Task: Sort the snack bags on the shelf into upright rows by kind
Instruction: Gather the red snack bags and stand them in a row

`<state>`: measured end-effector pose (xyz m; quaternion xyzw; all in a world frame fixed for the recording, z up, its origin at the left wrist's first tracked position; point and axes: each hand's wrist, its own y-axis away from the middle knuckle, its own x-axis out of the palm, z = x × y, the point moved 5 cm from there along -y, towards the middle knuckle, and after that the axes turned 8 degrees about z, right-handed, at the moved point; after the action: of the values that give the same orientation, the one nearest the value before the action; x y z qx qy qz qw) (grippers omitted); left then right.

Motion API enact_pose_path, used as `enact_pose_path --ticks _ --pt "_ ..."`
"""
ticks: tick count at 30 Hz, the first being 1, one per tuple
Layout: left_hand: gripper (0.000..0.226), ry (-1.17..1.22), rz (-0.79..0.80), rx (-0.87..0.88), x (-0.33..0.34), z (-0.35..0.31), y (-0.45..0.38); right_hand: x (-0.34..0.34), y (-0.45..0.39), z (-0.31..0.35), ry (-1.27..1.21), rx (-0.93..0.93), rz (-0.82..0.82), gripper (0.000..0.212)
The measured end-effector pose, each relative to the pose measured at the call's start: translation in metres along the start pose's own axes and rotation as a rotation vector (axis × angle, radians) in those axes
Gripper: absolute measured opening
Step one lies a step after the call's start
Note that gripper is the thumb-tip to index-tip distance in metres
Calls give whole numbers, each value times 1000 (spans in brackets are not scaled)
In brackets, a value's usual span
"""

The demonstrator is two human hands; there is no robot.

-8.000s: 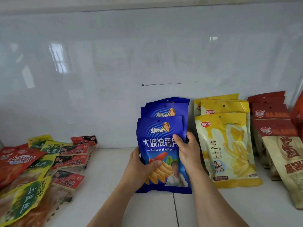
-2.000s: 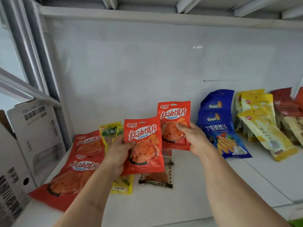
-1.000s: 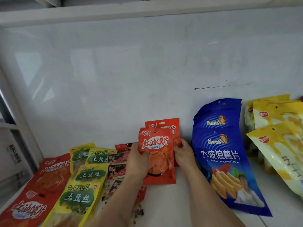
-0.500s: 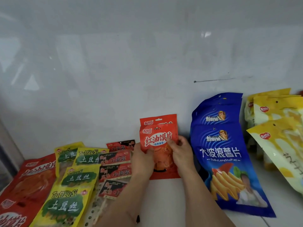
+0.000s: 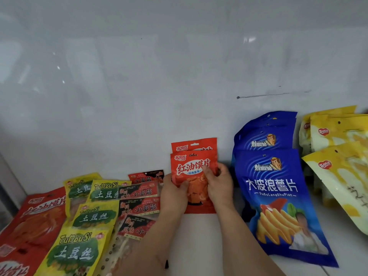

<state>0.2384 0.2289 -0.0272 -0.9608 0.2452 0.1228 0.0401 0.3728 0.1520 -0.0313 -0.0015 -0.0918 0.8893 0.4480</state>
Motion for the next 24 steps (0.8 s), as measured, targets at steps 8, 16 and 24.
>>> enact_pose_path --ticks 8,16,24 --pt "46 30 -34 -12 -9 -10 10 2 17 24 461 -7 -75 71" --pt "35 -80 -110 32 -30 -13 15 14 51 40 832 -156 -83 68" --pt "27 -482 -196 146 -87 -32 55 65 87 49 1003 -460 170 41"
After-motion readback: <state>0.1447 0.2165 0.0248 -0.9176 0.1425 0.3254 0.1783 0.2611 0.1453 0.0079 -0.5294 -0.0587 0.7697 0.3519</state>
